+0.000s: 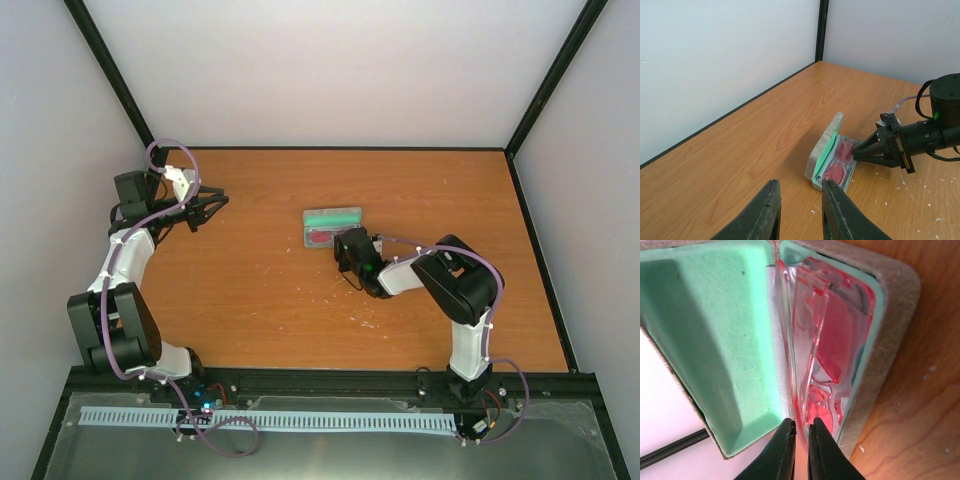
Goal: Organize the sunglasses
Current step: Place the sunglasses in the sunglasses case.
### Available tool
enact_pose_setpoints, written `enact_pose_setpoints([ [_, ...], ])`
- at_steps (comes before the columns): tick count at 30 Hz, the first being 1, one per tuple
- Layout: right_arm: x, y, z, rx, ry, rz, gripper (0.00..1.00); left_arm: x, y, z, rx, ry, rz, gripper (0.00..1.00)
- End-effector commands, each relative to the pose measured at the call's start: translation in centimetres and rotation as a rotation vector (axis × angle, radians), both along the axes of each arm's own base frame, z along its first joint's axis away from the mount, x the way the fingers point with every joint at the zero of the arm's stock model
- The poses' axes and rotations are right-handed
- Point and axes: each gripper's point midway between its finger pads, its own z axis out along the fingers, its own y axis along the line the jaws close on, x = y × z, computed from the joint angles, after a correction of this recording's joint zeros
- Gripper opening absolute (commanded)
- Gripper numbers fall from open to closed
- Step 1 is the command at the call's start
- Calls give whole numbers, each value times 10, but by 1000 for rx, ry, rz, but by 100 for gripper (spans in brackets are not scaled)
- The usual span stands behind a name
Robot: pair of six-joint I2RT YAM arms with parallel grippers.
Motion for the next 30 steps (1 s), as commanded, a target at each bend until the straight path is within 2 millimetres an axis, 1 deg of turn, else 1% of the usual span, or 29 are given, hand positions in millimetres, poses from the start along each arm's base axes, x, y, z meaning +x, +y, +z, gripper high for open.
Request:
enact_pose_setpoints([
  [1, -3, -2, 3, 6, 4, 10, 5, -1, 3, 12, 1, -38, -3, 26],
  [4, 1, -1, 9, 22, -30, 15, 3, -1, 2, 11, -2, -33, -3, 26],
  [6, 3, -2, 18, 22, -71, 30, 3, -1, 2, 16, 5, -71, -14, 26],
  [8, 4, -4, 31, 12, -111, 60, 3, -2, 1, 16, 3, -79, -26, 26],
  [10, 1, -13, 47, -19, -146, 86, 3, -1, 1, 14, 10, -88, -28, 28],
  [12, -4, -30, 67, -67, -179, 94, 4, -1, 0, 13, 21, -110, -39, 29],
  [13, -8, -41, 75, -99, -186, 88, 6, 0, -2, 11, 28, -122, -46, 29],
  [14, -13, -54, 82, -134, -181, 77, 9, 2, -5, 10, 37, -134, -57, 28],
  [16, -26, -86, 89, -190, -128, 30, 12, 6, -16, 9, 58, -157, -92, 21],
  [17, -37, -105, 83, -203, -53, -7, 13, 9, -24, 9, 69, -170, -115, 17],
  [18, -50, -122, 75, -195, 31, -44, 11, 12, -33, 9, 78, -181, -142, 14],
  [19, -68, -138, 61, -190, 126, -73, 6, 14, -42, 8, 85, -193, -167, 10],
  [20, -80, -148, 54, -165, 161, -89, 3, 18, -52, 8, 86, -205, -192, 7],
  [21, -85, -151, 49, -144, 178, -92, 3, 20, -61, 5, 88, -210, -215, 6],
  [22, -91, -150, 43, -123, 193, -82, 3, 25, -69, 3, 96, -223, -231, 3],
  [23, -98, -148, 31, -111, 234, -62, 3, 29, -77, 2, 105, -235, -249, 1],
  [25, -102, -136, 16, -102, 283, 5, 3, 38, -91, -7, 118, -239, -285, 1],
  [26, -100, -127, 11, -92, 301, 43, 3, 45, -95, -11, 119, -227, -300, 1],
  [27, -98, -118, 5, -83, 317, 81, 3, 53, -99, -20, 107, -167, -321, 1],
  [28, -92, -110, 3, -77, 309, 118, 3, 64, -101, -23, 94, -119, -342, 1],
  [29, -86, -101, 0, -75, 311, 153, 3, 76, -102, -34, 78, -49, -365, 1],
  [30, -81, -94, -3, -73, 315, 184, 3, 89, -102, -39, 70, -1, -387, 1],
])
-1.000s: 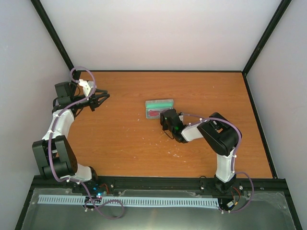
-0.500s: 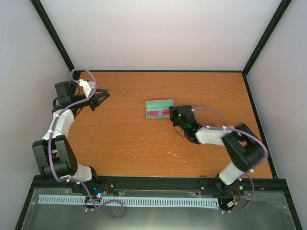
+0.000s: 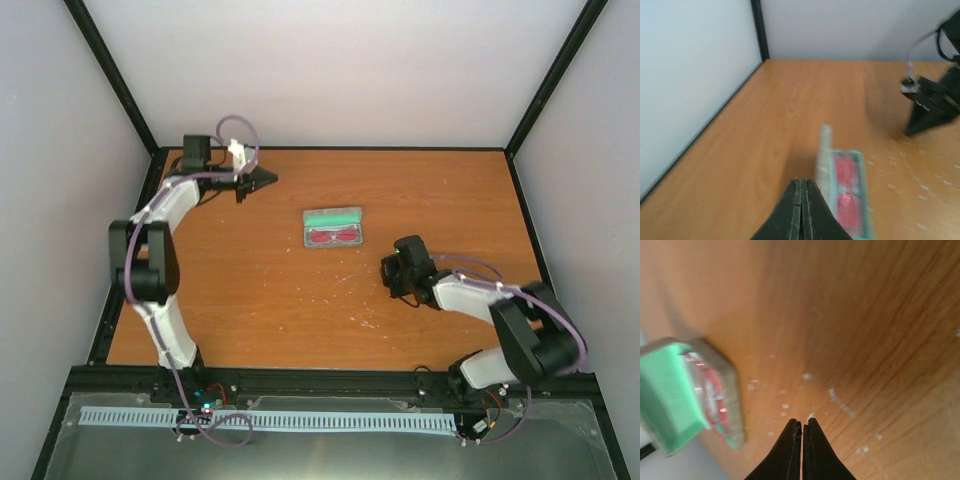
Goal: Organize the sunglasses
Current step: Place the sunglasses in the sunglasses case, then adjust the sunglasses case at the center of the board.
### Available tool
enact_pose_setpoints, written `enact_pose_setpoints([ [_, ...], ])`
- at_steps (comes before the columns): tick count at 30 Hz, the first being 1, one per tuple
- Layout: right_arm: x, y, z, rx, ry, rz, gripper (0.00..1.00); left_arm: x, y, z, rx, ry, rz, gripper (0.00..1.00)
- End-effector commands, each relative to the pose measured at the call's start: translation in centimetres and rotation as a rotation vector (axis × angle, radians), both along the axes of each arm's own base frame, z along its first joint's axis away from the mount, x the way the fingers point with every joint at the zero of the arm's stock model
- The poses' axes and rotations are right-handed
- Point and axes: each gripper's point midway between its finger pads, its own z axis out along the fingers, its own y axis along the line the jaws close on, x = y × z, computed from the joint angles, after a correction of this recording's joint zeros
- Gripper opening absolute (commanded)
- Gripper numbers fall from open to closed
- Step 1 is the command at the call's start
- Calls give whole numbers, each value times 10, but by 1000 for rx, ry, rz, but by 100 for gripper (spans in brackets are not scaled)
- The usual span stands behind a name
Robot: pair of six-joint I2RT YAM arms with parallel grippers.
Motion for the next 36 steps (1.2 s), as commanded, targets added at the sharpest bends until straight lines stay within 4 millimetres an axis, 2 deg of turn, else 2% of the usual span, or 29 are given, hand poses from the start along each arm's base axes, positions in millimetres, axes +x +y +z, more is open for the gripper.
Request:
enact_pose_setpoints([
  [1, 12, 38, -10, 70, 47, 153, 3, 42, -1, -24, 12, 160, -74, 1],
  [4, 22, 50, -14, 92, 46, 183, 3, 65, -1, -41, 43, 203, -63, 1],
  [7, 27, 59, -18, 108, 49, 218, 3, 78, -5, -63, 133, 184, -18, 1],
  [14, 46, 82, -27, 143, 54, 282, 3, 66, -38, -97, 215, 298, -81, 1],
  [22, 55, 87, -32, 134, 53, 294, 3, 63, -71, -125, 294, 340, -85, 2],
  [30, 57, 83, -37, 100, 59, 289, 3, 59, -93, -145, 382, 338, -86, 4],
  [36, 61, 81, -45, 81, 54, 279, 3, 48, -103, -145, 377, 355, -122, 4],
])
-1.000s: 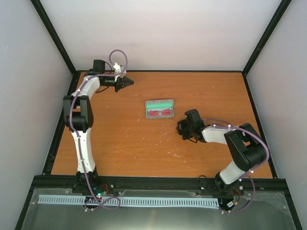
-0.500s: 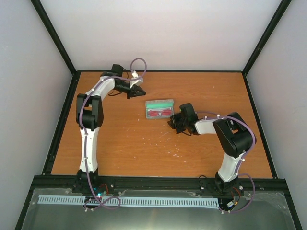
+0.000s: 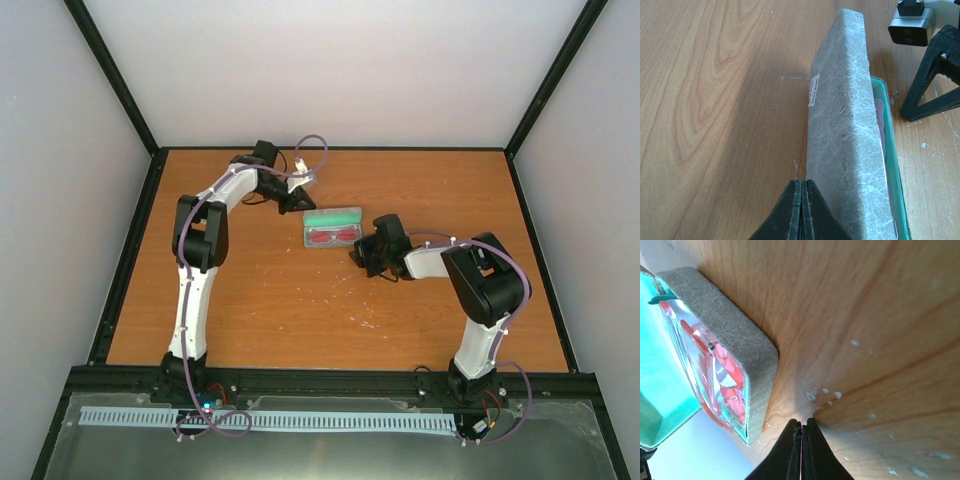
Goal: Organize the sunglasses
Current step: Adjust the sunglasses case at the center of the board.
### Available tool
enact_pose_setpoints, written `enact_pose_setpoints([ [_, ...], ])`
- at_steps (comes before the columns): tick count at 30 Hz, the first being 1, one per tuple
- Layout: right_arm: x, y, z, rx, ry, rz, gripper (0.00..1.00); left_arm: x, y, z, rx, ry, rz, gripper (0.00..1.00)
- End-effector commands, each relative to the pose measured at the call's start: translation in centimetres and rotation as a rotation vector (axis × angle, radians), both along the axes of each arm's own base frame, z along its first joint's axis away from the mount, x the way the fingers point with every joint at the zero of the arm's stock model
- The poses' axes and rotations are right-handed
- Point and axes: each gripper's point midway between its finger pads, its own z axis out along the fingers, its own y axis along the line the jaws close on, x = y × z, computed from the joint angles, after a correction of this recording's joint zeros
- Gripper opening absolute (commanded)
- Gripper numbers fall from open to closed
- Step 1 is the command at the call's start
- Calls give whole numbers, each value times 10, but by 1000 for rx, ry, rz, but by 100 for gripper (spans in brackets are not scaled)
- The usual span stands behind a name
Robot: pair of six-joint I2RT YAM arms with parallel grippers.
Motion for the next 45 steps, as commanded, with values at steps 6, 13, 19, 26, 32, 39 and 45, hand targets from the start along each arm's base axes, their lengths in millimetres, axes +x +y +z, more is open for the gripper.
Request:
enact_pose_setpoints([
  [6, 20, -3, -11, -45, -32, 0, 3, -16, -15, 2, -16, 57, -29, 3],
  [13, 37, -27, -10, -80, -70, -26, 3, -36, -25, 3, -29, 106, -53, 3],
  [19, 46, -33, -13, -83, -96, -12, 3, -47, -34, 6, -41, 137, -61, 2],
  [26, 57, -25, -20, -69, -112, 31, 3, -47, -46, 20, -61, 123, -61, 3],
  [32, 57, -20, -23, -49, -111, 51, 3, -50, -58, 24, -69, 118, -73, 2],
  [39, 53, -21, -24, -45, -112, 59, 3, -52, -64, 28, -74, 113, -82, 2],
  [45, 54, -20, -21, -56, -121, 69, 3, -58, -58, 25, -29, 107, -91, 1],
])
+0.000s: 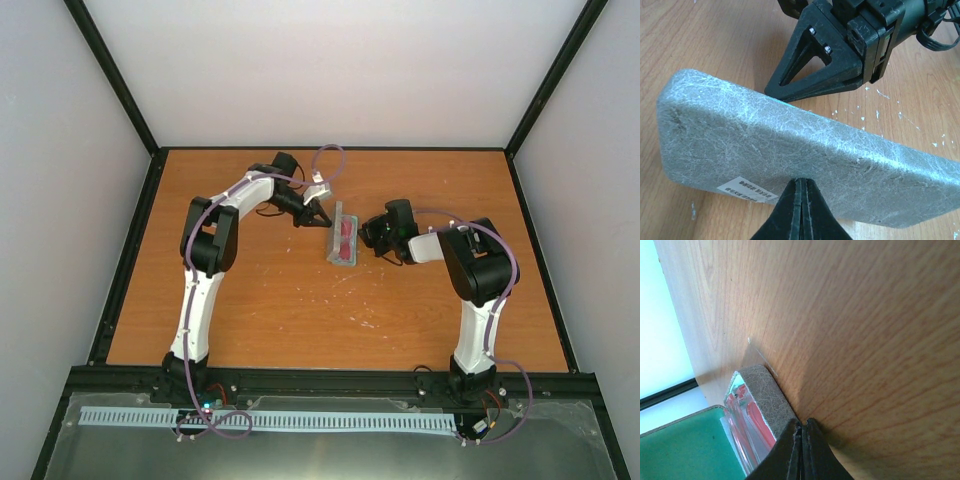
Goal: Organize the sunglasses
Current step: Adjust the sunglasses case at the center of the board.
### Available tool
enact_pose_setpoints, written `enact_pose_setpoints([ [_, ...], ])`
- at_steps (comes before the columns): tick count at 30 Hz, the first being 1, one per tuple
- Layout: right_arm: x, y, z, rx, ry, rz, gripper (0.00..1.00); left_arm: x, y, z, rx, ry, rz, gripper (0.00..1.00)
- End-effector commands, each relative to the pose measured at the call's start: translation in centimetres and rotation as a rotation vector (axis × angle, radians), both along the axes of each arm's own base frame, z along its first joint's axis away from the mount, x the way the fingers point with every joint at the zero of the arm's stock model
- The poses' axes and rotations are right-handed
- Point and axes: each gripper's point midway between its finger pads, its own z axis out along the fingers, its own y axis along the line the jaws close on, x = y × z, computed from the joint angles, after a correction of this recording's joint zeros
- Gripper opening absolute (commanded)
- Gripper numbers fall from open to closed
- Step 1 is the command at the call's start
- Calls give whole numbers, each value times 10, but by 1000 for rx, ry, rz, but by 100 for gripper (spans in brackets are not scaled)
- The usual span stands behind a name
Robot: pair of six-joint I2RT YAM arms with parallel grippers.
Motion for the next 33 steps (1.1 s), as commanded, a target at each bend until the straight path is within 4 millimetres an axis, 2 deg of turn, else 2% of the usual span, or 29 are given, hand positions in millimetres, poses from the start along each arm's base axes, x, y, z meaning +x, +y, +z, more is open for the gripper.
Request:
enact_pose_setpoints([
  [1, -17, 3, -20, -23, 65, 44, 3, -7, -9, 31, -1, -90, -45, 1],
  [6, -17, 3, -21, -25, 65, 51, 3, -17, 4, 37, 1, -125, -58, 1],
  [14, -15, 4, -17, -31, 51, 63, 3, -25, 0, 53, -58, -118, -63, 1],
  [33, -13, 9, -14, -32, 41, 97, 3, -16, -22, 41, -108, -78, -66, 1],
])
